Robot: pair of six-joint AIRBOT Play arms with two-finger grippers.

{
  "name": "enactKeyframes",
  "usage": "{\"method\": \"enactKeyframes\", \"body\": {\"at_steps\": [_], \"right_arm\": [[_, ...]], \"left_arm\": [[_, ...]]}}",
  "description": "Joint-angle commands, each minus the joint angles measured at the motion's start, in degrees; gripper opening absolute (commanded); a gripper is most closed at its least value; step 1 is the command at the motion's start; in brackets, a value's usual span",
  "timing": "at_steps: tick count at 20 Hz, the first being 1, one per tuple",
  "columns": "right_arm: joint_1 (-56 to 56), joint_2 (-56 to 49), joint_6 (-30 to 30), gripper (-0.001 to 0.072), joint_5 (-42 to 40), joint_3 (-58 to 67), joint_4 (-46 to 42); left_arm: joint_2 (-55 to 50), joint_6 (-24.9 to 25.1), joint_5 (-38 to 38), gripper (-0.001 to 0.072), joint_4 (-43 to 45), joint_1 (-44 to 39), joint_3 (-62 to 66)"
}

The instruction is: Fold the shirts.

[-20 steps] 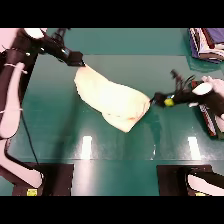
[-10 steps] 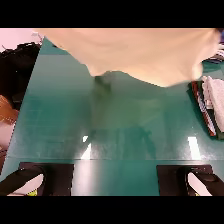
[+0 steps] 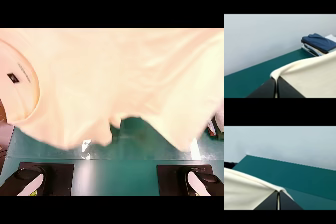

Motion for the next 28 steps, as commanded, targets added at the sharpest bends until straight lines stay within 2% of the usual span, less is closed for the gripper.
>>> {"method": "enactKeyframes", "body": {"at_steps": [1, 5, 8, 10, 12, 15, 16, 17, 18, 19, 21, 24, 28], "right_arm": [[3.0, -6.4, 3.7, 0.0012, 6.3, 1.2, -1.6], [15.1, -18.2, 7.4, 0.0013, 7.6, -2.9, -16.3], [21.2, -27.2, 7.4, 0.0013, 2.5, -11.1, -16.8], [23.8, -33.3, 7.3, 0.0013, -3.4, -14.7, -15.8], [25.0, -38.8, 7.3, 0.0013, -8.5, -15.0, -15.9], [24.3, -45.8, 7.4, 0.0014, -9.9, -9.5, -15.6], [23.9, -47.5, 7.3, 0.0015, -9.4, -7.2, -14.4], [23.0, -49.0, 7.3, 0.0052, -8.5, -4.7, -12.3], [22.2, -50.1, 7.3, 0.0254, -7.3, -2.5, -9.9], [21.0, -50.9, 7.3, 0.0355, -6.0, -0.2, -7.3], [18.6, -50.0, 6.4, 0.0354, -2.8, 2.3, -3.9], [15.9, -43.4, 4.0, 0.0354, 0.4, -2.4, -4.3], [13.1, -31.6, 3.6, 0.0354, -0.1, -16.3, -4.3]], "left_arm": [[-4.2, 0.0, -2.9, 0.0026, 1.6, 0.0, -5.2], [-14.3, 0.0, -6.7, 0.0027, 10.8, 0.0, -14.6], [-23.0, 0.0, -6.4, 0.0027, 15.6, 0.1, -20.6], [-29.5, 0.0, -2.9, 0.0027, 17.0, 0.1, -21.7], [-35.5, -0.3, 3.8, 0.0027, 17.7, 0.1, -21.7], [-41.1, -2.4, 10.4, 0.0028, 17.6, 0.1, -21.7], [-42.0, -2.7, 10.9, 0.0077, 17.7, 0.1, -21.7], [-42.2, -2.8, 10.8, 0.0316, 17.9, 0.1, -21.7], [-42.2, -3.1, 10.2, 0.0506, 18.1, 0.1, -21.5], [-42.2, -3.2, 7.6, 0.05, 18.2, 0.6, -20.5], [-41.5, -4.6, -1.2, 0.0499, 17.8, 3.1, -18.3], [-36.2, -4.5, -10.2, 0.05, 15.6, 8.7, -22.0], [-21.7, -4.5, -10.2, 0.05, 9.0, 11.2, -43.3]]}}
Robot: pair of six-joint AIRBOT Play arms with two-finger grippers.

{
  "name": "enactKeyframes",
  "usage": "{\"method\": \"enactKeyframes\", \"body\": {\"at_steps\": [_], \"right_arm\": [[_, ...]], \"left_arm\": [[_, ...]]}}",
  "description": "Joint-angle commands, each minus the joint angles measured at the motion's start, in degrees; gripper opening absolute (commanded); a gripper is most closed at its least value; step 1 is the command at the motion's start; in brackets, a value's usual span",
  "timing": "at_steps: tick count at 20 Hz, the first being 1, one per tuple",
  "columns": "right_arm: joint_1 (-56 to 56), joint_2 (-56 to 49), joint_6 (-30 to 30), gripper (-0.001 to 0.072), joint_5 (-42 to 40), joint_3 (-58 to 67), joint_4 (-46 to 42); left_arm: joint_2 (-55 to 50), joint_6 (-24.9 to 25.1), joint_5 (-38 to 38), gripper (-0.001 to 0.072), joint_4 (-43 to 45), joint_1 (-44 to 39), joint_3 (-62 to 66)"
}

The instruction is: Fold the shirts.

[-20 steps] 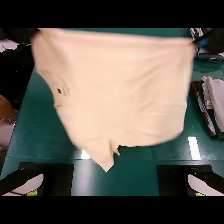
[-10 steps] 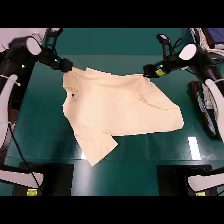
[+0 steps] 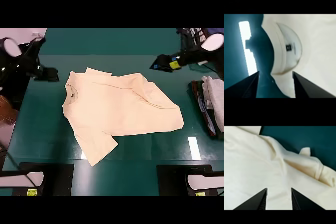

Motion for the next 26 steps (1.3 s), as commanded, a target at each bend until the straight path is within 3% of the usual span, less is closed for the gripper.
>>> {"method": "enactKeyframes", "body": {"at_steps": [1, 4, 7, 12, 15, 17, 19, 22, 24, 26], "right_arm": [[-2.4, 8.9, -0.8, 0.0354, -0.3, -9.9, 0.7], [-2.5, 14.6, -0.8, 0.0354, -4.2, -16.7, 0.8], [-2.5, 18.3, -0.7, 0.0354, -6.4, -21.0, 1.1], [-2.5, 22.8, -0.7, 0.0354, -6.3, -24.4, 0.9], [-4.3, 26.0, -0.7, 0.0354, -4.9, -27.3, 0.6], [-8.4, 28.6, -0.7, 0.0354, -2.4, -30.8, 0.5], [-15.3, 31.8, -0.7, 0.0353, 1.1, -36.8, 0.4], [-26.9, 35.8, -0.7, 0.0358, 5.1, -47.6, -6.4], [-33.3, 36.2, -0.7, 0.0518, 5.8, -54.2, -6.1], [-36.4, 35.3, -0.8, 0.0517, 3.6, -58.7, -5.2]], "left_arm": [[11.9, -0.2, -1.6, 0.05, -7.0, 1.8, -18.2], [21.8, -0.3, 3.4, 0.05, -15.6, 0.3, -37.1], [25.5, -0.3, 7.7, 0.05, -20.1, -3.6, -47.9], [25.3, -2.9, 18.9, 0.0499, -20.3, -10.1, -53.3], [25.3, -3.4, 18.9, 0.049, -20.3, -10.1, -53.3], [25.3, -2.9, 18.3, 0.0033, -20.3, -10.1, -53.3], [25.3, -2.8, 17.1, 0.0027, -19.3, -10.1, -52.2], [25.3, -2.8, 14.4, 0.0027, -16.0, -10.1, -47.2], [25.3, -2.8, 14.3, 0.0027, -15.6, -10.1, -44.3], [25.3, -2.8, 14.4, 0.0027, -15.6, -10.1, -42.7]]}}
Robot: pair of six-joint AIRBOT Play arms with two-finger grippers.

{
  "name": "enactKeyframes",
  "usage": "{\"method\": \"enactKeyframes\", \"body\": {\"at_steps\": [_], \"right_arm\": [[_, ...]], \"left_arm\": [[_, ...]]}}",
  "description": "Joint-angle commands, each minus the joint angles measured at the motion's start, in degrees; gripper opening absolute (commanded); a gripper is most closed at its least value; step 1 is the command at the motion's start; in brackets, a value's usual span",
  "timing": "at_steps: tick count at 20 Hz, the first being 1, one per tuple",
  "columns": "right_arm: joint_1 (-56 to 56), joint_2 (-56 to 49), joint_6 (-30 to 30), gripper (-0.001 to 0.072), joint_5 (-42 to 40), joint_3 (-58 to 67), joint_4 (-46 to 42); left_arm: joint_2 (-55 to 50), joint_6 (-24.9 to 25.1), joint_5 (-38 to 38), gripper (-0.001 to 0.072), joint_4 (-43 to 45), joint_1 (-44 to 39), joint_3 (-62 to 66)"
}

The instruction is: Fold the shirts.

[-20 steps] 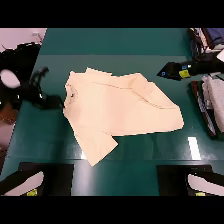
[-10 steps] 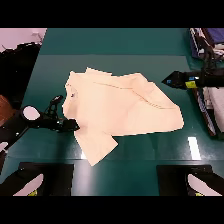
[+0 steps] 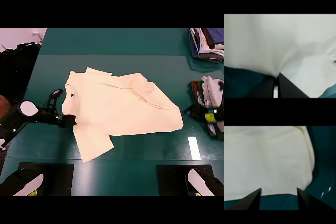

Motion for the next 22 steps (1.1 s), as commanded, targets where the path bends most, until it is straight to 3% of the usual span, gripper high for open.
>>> {"method": "enactKeyframes", "body": {"at_steps": [1, 6, 7, 8, 9, 11, 13, 14, 15, 16, 19, 22], "right_arm": [[-7.1, -0.5, 0.0, 0.0511, -1.2, -8.7, -0.3], [-1.4, -8.5, -0.1, 0.0434, -5.4, -8.8, 1.8], [0.5, -9.6, -0.1, 0.0358, -6.1, -8.0, 1.6], [2.1, -10.4, 0.0, 0.0176, -6.6, -6.7, 0.8], [3.3, -10.8, -0.1, 0.007, -6.5, -5.4, 0.4], [5.1, -10.5, -0.1, 0.0016, -6.3, -2.3, -0.1], [5.9, -8.9, 0.3, 0.0017, -5.0, 0.4, -3.3], [5.6, -8.2, 1.0, 0.0098, -3.7, 1.0, -5.7], [4.5, -8.0, 1.2, 0.0322, -2.3, 1.0, -7.5], [2.9, -8.4, 1.1, 0.0413, -0.3, 0.4, -8.1], [-2.0, -10.8, 1.0, 0.0413, 0.5, -3.7, -7.7], [-2.2, -13.2, -2.5, 0.0411, -1.8, -6.4, -0.7]], "left_arm": [[0.0, 0.0, -0.5, 0.0027, 1.1, 0.0, 3.1], [0.0, 0.0, -0.8, 0.0027, 1.2, 0.0, 3.1], [0.0, 0.0, -0.9, 0.0027, 1.2, 0.0, 3.1], [0.0, 0.0, -1.2, 0.0027, 1.6, 0.0, 3.1], [0.1, -0.1, -2.0, 0.0026, 2.3, 0.0, 3.4], [0.1, -0.4, -4.0, 0.0026, 4.3, 0.0, 5.6], [0.1, -0.4, -5.8, 0.0027, 5.5, 0.0, 8.3], [0.1, -0.4, -5.9, 0.0027, 5.5, 0.0, 8.8], [0.1, -0.4, -5.9, 0.0027, 5.6, 0.0, 8.9], [0.1, -0.4, -6.0, 0.0027, 5.6, 0.0, 8.9], [0.1, -0.4, -6.0, 0.0027, 5.6, 0.0, 8.9], [0.1, -0.4, -6.0, 0.0027, 5.5, 0.0, 8.9]]}}
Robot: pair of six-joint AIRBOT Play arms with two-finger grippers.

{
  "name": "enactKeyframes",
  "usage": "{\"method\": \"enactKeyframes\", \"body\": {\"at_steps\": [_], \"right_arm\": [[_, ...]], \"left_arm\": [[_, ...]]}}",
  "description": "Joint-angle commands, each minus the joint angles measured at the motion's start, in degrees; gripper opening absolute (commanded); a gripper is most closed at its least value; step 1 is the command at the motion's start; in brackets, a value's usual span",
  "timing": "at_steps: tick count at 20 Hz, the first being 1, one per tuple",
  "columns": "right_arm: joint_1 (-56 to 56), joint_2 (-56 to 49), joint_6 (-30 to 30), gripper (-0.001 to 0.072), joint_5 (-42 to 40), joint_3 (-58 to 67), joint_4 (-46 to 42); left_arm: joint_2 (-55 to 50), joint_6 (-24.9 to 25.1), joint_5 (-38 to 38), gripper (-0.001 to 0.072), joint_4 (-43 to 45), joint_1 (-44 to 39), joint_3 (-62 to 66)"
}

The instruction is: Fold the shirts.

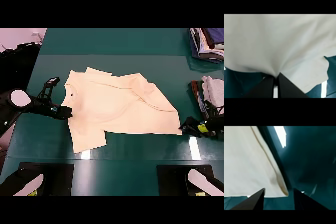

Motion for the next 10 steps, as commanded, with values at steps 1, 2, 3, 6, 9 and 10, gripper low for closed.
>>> {"method": "enactKeyframes", "body": {"at_steps": [1, 2, 3, 6, 9, 10], "right_arm": [[-0.1, -2.5, -2.4, 0.0405, -1.9, -2.6, 6.2], [1.1, -3.0, -2.4, 0.04, -2.6, -2.5, 6.6], [2.8, -3.1, -2.4, 0.0298, -2.9, -2.1, 6.3], [6.3, -1.4, -3.3, 0.0015, -3.6, 0.2, 5.9], [8.3, 4.3, -3.3, 0.0014, -3.7, 6.6, 6.1], [8.8, 6.7, -3.3, 0.0014, -3.7, 9.9, 6.5]], "left_arm": [[0.0, 0.0, -0.3, 0.0027, 0.2, 0.0, 0.2], [0.0, 0.0, -0.4, 0.0027, 0.2, 0.0, 0.2], [0.0, 0.0, -0.4, 0.0027, 0.2, 0.0, 0.2], [0.0, 0.0, -1.2, 0.0027, 0.2, 0.0, 0.3], [0.9, 0.0, -3.7, 0.0026, 0.6, 0.0, 6.0], [2.1, -0.1, -4.4, 0.0026, 1.1, 0.0, 10.0]]}}
